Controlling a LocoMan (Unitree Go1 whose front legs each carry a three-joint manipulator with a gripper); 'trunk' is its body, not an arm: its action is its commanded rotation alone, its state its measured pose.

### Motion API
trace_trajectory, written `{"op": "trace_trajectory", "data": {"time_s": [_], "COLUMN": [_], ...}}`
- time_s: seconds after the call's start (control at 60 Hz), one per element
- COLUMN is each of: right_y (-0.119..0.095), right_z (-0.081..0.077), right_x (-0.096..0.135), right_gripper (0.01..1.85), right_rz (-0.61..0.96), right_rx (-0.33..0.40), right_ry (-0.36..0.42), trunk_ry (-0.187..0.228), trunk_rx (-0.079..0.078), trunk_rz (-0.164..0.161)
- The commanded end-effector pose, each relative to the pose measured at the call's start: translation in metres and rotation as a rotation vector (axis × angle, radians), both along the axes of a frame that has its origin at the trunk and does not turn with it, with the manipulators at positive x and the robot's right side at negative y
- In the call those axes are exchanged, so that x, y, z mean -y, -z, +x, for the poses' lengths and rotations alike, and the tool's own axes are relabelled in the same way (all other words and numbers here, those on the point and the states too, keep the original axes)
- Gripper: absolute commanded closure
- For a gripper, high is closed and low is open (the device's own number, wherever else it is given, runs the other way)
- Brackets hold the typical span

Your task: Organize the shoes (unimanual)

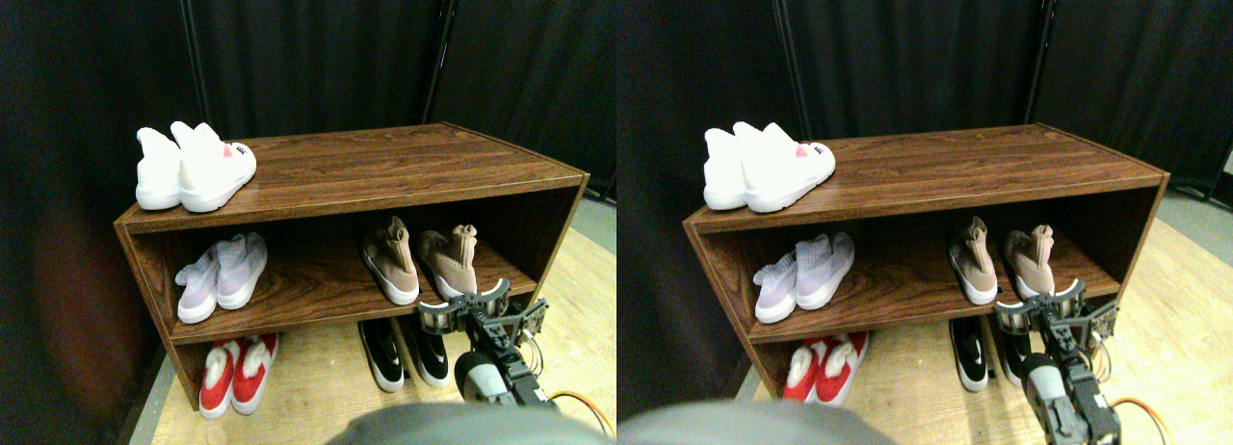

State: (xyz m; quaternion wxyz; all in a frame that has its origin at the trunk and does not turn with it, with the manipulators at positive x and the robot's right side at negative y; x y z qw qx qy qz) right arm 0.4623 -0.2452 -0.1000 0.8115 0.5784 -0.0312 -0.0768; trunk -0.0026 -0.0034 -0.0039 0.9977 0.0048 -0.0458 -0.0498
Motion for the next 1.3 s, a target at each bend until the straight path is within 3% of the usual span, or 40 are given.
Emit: {"op": "trace_trajectory", "data": {"time_s": [0.017, 0.167, 0.45, 0.683, 0.85, 0.867, 1.033, 1.167, 1.283, 1.3], "right_y": [-0.005, -0.010, -0.019, -0.025, -0.033, -0.036, -0.050, -0.058, -0.066, -0.066], "right_z": [0.001, -0.012, -0.042, -0.059, -0.065, -0.066, -0.062, -0.055, -0.042, -0.042], "right_x": [0.001, 0.001, 0.005, 0.018, 0.030, 0.035, 0.047, 0.055, 0.061, 0.061], "right_gripper": [0.30, 0.13, 0.11, 0.23, 0.34, 0.47, 0.81, 1.07, 1.67, 1.67], "right_rz": [-0.023, 0.037, 0.107, 0.048, -0.054, -0.073, -0.200, -0.209, -0.166, -0.166], "right_rx": [0.007, -0.002, 0.010, 0.043, 0.067, 0.072, 0.101, 0.140, 0.191, 0.191], "right_ry": [0.004, -0.031, -0.080, -0.118, -0.089, -0.071, -0.009, 0.044, 0.186, 0.186], "trunk_ry": [-0.007, -0.005, -0.005, -0.006, -0.007, -0.007, -0.007, -0.015, -0.023, -0.023], "trunk_rx": [-0.014, -0.015, -0.012, -0.013, -0.012, -0.012, -0.012, -0.014, -0.014, -0.014], "trunk_rz": [-0.009, -0.008, -0.008, -0.011, -0.013, -0.013, -0.013, -0.018, -0.023, -0.023]}}
